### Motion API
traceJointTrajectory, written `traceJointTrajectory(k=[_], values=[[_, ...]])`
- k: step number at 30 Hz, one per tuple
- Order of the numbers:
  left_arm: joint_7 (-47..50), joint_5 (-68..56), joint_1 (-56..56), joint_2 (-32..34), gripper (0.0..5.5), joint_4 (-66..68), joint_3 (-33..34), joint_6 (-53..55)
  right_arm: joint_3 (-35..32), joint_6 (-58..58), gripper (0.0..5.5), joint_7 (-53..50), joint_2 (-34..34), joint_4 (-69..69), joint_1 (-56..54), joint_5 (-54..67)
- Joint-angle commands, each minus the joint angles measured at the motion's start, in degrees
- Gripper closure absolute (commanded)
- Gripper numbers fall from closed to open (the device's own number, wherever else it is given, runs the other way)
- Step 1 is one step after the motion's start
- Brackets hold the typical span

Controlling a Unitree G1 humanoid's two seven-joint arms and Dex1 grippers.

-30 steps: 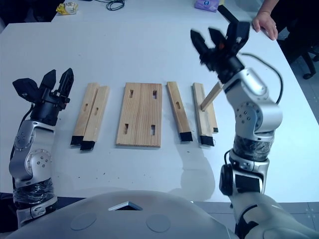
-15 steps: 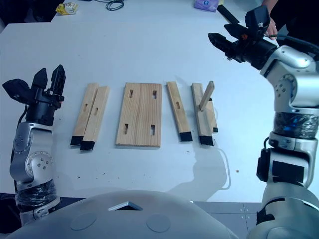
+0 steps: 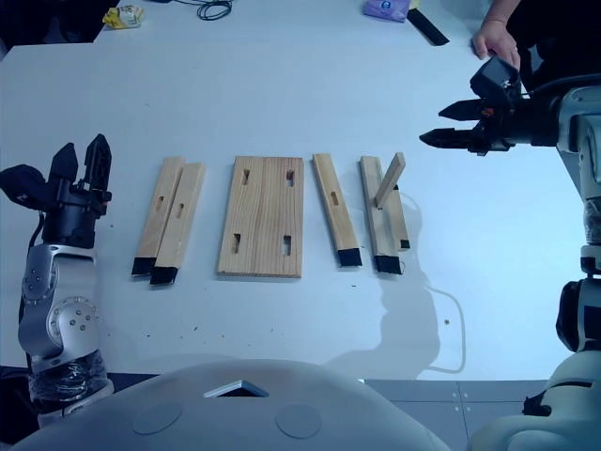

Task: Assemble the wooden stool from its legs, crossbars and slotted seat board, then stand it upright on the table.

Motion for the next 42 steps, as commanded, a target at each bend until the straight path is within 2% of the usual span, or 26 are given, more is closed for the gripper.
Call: traceJointTrajectory(k=[1,2,4,7,9,11,14,17,19,21,24,27,31,35,39,42], values=[[0.6,0.5,1.2,-0.7,2.29,-0.6,-0.2,-0.9,3.1,-11.9,2.41,8.2,-3.3,2.6,1.1,-4.4],[0.6,0.5,1.5,-0.8,2.29,-0.6,-0.2,-1.1,3.2,-13.5,2.41,8.0,-2.3,3.5,0.8,-5.1],[0.7,0.4,1.5,-0.8,2.29,-0.3,-0.3,-1.2,2.1,-14.0,2.41,1.0,2.4,7.6,-1.8,-7.0],[0.5,0.2,1.3,-0.5,2.29,0.1,-0.3,-1.0,-2.8,-12.3,2.41,-19.3,11.5,16.6,-8.0,-9.1],[0.5,0.3,0.9,0.0,2.29,0.5,-0.3,-0.6,-5.3,-6.8,2.41,-28.3,14.8,18.6,-9.5,-9.4],[0.1,-0.1,0.3,0.7,2.29,0.8,-0.1,0.0,-4.9,1.6,2.41,-28.0,14.2,12.2,-6.5,-8.8],[0.5,-0.7,2.1,0.8,2.29,-0.7,1.0,0.0,-1.8,13.2,2.41,-21.3,11.6,-0.5,-3.0,-5.1],[1.4,-0.5,4.3,-0.3,2.29,-1.9,1.2,-0.6,-10.7,28.6,2.41,-38.1,20.9,4.8,-11.2,-5.8],[1.8,-0.1,4.9,-1.0,2.29,-2.5,0.6,-0.7,-15.9,28.4,2.41,-46.0,25.7,3.3,-12.4,-5.4],[2.0,0.0,5.0,-1.2,2.29,-2.9,0.3,-0.7,-16.9,26.0,2.41,-48.9,29.1,-2.7,-10.6,-4.6],[2.5,-0.8,3.0,-0.3,2.29,-2.9,0.6,0.4,-16.6,32.6,2.41,-52.0,32.9,-14.4,-5.3,-3.3],[3.1,-1.7,2.7,0.3,2.29,-4.2,1.5,1.1,-17.3,50.9,2.41,-52.9,31.2,-20.8,-4.3,-1.6],[4.3,-2.3,5.7,-1.6,2.29,-6.3,3.0,0.0,-13.8,58.4,2.41,-47.2,24.9,-21.5,-12.9,3.3],[5.3,-1.4,9.9,-4.8,2.29,-7.6,2.9,-2.4,-6.8,54.9,2.41,-37.3,18.7,-15.2,-24.4,8.3],[6.1,-0.5,13.3,-7.8,2.29,-8.3,3.1,-5.6,0.2,46.1,2.41,-29.5,16.4,-4.4,-32.3,7.1],[6.7,-0.8,14.2,-8.7,2.29,-8.4,3.9,-7.1,14.9,38.1,2.41,-17.9,7.8,-7.9,-29.5,3.2]])
